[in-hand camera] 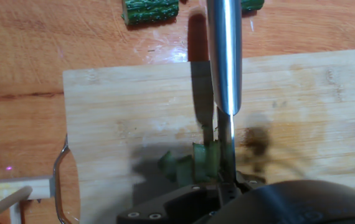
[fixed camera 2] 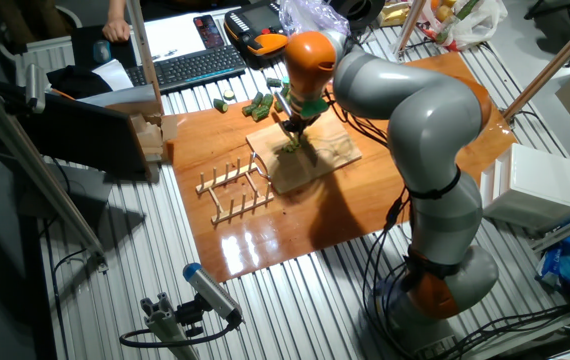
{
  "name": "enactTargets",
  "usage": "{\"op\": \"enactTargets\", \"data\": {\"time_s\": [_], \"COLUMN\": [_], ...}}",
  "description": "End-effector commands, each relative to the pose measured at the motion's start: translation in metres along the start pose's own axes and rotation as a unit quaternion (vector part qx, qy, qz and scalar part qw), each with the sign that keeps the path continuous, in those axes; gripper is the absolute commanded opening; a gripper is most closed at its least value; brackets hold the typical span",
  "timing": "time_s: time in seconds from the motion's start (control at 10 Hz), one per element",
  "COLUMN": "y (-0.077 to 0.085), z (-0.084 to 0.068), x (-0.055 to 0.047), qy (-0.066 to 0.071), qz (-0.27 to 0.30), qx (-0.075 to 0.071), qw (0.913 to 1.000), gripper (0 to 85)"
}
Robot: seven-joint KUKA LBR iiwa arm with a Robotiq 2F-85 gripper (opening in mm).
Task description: Chop the cucumber into shreds
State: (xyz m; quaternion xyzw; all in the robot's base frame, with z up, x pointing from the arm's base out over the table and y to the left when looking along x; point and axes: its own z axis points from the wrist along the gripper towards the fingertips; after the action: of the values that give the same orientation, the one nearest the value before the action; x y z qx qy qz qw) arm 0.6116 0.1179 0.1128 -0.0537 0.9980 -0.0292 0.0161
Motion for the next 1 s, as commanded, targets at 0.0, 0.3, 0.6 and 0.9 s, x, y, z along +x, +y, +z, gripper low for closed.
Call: {"op": "enactTargets", "data": {"time_s": [0.0, 0.3, 0.6, 0.9], "y": [0.0, -0.001, 0.001, 0.004], "z": [0.001, 0.003, 0.011, 0.022], "x": [0.0, 0.0, -0.002, -0.003], "qy": [0.0, -0.001, -0.006, -0.013], "qz": [0.0, 0.0, 0.001, 0.005], "qx": [0.0, -0.001, -0.008, -0.014], "qw": [1.0, 1.0, 1.0, 0.9998], "gripper": [0.0, 0.0, 0.0, 0.0]}}
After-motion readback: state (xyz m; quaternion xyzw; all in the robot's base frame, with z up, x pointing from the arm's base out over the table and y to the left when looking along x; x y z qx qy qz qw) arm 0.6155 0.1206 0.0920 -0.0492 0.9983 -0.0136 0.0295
